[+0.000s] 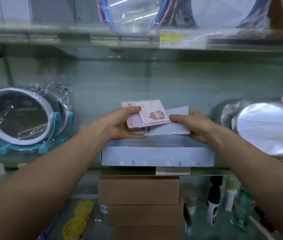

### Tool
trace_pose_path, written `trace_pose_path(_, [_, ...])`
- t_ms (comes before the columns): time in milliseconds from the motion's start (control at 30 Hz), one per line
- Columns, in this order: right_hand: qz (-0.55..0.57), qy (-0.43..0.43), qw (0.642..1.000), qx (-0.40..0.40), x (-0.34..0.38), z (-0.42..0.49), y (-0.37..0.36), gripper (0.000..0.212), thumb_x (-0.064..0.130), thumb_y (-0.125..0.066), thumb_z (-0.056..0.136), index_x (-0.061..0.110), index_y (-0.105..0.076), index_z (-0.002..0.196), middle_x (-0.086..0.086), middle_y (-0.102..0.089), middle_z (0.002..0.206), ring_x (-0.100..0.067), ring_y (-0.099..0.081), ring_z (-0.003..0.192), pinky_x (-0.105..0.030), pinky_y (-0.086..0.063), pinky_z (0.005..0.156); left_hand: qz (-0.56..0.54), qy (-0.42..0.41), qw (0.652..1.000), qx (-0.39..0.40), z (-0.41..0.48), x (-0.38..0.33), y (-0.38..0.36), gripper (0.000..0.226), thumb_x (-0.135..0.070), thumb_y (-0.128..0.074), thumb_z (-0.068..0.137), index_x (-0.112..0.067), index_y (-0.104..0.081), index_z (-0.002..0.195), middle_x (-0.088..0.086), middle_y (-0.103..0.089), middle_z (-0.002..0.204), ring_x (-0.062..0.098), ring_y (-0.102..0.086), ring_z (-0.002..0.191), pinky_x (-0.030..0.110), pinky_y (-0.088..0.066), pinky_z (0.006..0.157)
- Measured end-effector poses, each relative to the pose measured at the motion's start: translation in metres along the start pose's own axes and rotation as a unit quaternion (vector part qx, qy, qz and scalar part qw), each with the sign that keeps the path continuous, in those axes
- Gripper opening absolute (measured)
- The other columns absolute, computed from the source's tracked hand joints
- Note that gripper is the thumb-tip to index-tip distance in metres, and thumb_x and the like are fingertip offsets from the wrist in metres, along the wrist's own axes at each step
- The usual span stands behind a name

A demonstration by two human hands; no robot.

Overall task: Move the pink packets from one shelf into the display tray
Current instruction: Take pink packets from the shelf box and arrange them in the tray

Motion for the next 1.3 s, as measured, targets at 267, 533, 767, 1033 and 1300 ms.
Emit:
trace_pose_path(267, [-0.011,0.018,0.999,0.044,0.004,0.001,-0.006,0.02,0.011,-0.062,0.09,0.001,-0.062,0.108,-0.008,-0.067,0.092,-0.017,-0.063,0.073,-0.028,-0.059,0.062,0.113,-0.022,0.993,0.03,-0.004,0.002,0.001,0.01,-0.024,-0.051,0.095,-0.02,-0.061,0.097,0.0,-0.073,0.08,0.019,-0.071,0.067,0.029,-0.046,0.065])
trace_pose_path(533, [-0.596,-0.046,0.8,0.047,-0.022,0.003,0.056,0.045,0.029,-0.054,0.094,0.005,-0.052,0.132,-0.008,-0.051,0.138,-0.026,-0.054,0.118,-0.028,-0.049,0.088,0.22,-0.087,0.963,-0.127,-0.006,-0.002,0.064,0.014,-0.018,-0.061,0.09,-0.015,-0.063,0.104,0.004,-0.068,0.11,0.019,-0.065,0.093,0.035,-0.048,0.093])
trace_pose_path(767, [-0.506,0.046,0.86,-0.052,-0.004,0.022,0.063,0.024,-0.002,-0.04,0.086,-0.015,-0.059,0.093,-0.016,-0.051,0.079,-0.023,-0.043,0.069,-0.027,-0.031,0.055,0.201,-0.145,0.957,-0.147,-0.002,-0.003,0.048,0.029,-0.018,-0.06,0.092,-0.01,-0.06,0.12,0.0,-0.064,0.114,0.021,-0.064,0.101,0.03,-0.049,0.092])
trace_pose_path(1033, [-0.583,0.044,0.809,-0.065,-0.026,0.031,0.051,0.025,0.005,-0.038,0.092,0.012,-0.037,0.067,-0.009,-0.046,0.092,-0.025,-0.042,0.083,-0.026,-0.031,0.067,0.257,-0.133,0.944,-0.158,0.009,0.005,0.044,0.028,-0.016,-0.058,0.094,-0.004,-0.062,0.119,0.004,-0.065,0.116,0.018,-0.061,0.092,0.027,-0.046,0.082])
trace_pose_path(1300, [-0.635,-0.006,0.771,-0.037,-0.05,0.038,0.048,0.03,0.007,-0.039,0.093,-0.001,-0.052,0.119,-0.017,-0.051,0.131,-0.032,-0.049,0.119,-0.032,-0.041,0.094,0.363,-0.101,0.916,-0.14,0.014,0.013,0.042,0.031,-0.022,-0.054,0.096,-0.005,-0.062,0.121,-0.002,-0.062,0.109,0.018,-0.059,0.092,0.024,-0.042,0.079])
Point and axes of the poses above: each hand's wrist, its own z-axis towards the middle knuckle, its own y-axis out of the back of the hand, x = y × z, the point moved 9 cm from there along z, towards the middle knuckle
